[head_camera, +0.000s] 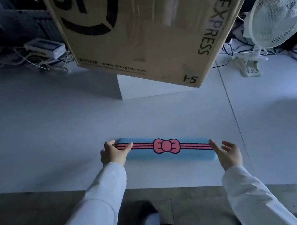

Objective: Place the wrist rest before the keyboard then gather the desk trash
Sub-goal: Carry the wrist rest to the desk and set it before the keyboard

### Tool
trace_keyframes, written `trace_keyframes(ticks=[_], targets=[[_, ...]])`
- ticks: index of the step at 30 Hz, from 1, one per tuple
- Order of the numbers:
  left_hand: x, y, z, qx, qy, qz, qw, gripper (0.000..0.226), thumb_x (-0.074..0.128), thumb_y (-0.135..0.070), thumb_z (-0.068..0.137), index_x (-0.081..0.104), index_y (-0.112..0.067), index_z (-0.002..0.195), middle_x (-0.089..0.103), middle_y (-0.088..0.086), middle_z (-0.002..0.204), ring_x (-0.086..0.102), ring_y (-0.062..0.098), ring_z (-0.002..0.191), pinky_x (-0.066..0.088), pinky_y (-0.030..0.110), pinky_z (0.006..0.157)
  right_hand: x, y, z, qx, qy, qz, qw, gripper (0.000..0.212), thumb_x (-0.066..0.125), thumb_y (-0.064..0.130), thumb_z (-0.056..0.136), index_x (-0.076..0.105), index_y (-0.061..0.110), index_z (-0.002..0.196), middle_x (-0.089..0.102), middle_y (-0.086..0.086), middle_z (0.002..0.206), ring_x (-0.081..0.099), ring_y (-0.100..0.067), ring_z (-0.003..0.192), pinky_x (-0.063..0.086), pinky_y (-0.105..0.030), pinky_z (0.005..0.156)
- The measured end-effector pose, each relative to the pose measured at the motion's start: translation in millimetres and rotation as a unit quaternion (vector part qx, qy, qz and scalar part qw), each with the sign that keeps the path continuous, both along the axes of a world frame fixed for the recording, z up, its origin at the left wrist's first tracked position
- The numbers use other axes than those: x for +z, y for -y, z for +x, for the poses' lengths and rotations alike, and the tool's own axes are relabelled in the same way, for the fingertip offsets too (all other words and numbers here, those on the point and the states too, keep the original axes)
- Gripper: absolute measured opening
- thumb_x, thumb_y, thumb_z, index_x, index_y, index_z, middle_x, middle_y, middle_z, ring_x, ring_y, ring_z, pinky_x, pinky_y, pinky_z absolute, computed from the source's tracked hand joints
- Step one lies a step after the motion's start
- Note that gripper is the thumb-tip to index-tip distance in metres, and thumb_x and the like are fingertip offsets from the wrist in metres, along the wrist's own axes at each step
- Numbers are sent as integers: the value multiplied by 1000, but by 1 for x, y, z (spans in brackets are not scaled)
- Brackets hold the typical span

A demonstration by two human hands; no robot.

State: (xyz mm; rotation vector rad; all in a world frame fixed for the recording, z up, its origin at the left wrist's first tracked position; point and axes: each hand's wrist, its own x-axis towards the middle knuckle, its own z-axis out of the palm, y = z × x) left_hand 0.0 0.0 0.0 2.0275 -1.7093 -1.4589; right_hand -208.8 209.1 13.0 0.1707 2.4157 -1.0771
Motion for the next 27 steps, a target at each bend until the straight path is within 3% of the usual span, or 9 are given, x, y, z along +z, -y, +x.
trace_keyframes(ticks=[5, 10, 12, 15, 17, 19, 21, 23, 27], targets=[[-19, 10, -1, -14, 37, 14, 999, 79, 73, -41, 68, 41, -8, 132, 49, 17, 136, 42, 33, 129, 36, 39, 107, -22, 5, -7, 0, 35, 43, 998, 71, 71, 40, 71, 51, 0, 126, 58, -20, 129, 52, -34, 121, 37, -41, 106], [-28, 14, -2, -19, 45, 3, 999, 82, 75, -41, 67, 43, -4, 132, 52, 15, 137, 43, 32, 131, 34, 40, 110, -31, 14, -8, 30, 25, 109, 993, 81, 62, 65, 53, 67, 5, 108, 65, -21, 114, 50, -38, 116, 39, -38, 98], [-31, 17, -2, -9, 36, 10, 999, 76, 76, -43, 64, 52, -2, 124, 58, 15, 131, 51, 33, 124, 39, 41, 106, -33, 15, -11, 21, 36, 123, 992, 65, 70, 54, 64, 67, 8, 110, 63, -22, 116, 45, -38, 119, 36, -37, 101], [-33, 19, 0, -8, 26, 10, 1000, 53, 78, -39, 63, 61, -3, 97, 68, 12, 113, 60, 34, 108, 46, 40, 97, -39, 12, -18, 32, 55, 125, 990, 60, 72, 50, 64, 67, 11, 109, 66, -20, 112, 49, -37, 117, 41, -39, 102], [-34, 20, 0, 9, 7, 28, 1000, 53, 77, -33, 65, 60, -4, 105, 66, 13, 115, 59, 34, 110, 45, 42, 99, -37, 13, -22, 35, 65, 127, 989, 57, 72, 48, 66, 67, 8, 106, 66, -19, 106, 53, -36, 111, 44, -37, 96], [-34, 18, 0, 36, -9, 51, 998, 62, 77, -27, 67, 51, -4, 119, 59, 15, 125, 54, 33, 118, 41, 42, 103, -33, 17, -26, 36, 75, 103, 991, 46, 71, 35, 72, 62, -1, 100, 62, -16, 96, 57, -33, 97, 44, -36, 85], [-34, 14, -2, 59, -24, 49, 997, 63, 75, -20, 69, 45, -5, 122, 53, 18, 129, 50, 33, 120, 39, 39, 102, -31, 21, -27, 15, 88, 50, 995, 37, 72, 20, 74, 57, -3, 99, 58, -17, 94, 54, -29, 85, 48, -41, 83], [-34, 9, -2, 73, -43, 40, 996, 60, 74, -16, 71, 43, -7, 122, 52, 17, 126, 49, 33, 120, 38, 38, 99, -27, 23, -25, -16, 105, -9, 994, 32, 70, 12, 75, 52, 0, 98, 54, -19, 97, 52, -28, 86, 52, -45, 85], [-32, -1, 4, 108, -104, 59, 987, 51, 75, -16, 69, 41, -17, 106, 52, 6, 110, 54, 33, 116, 43, 47, 102, -19, 23, -23, -29, 116, -77, 990, 29, 67, 6, 77, 47, 5, 97, 49, -15, 100, 52, -28, 90, 55, -34, 71]])
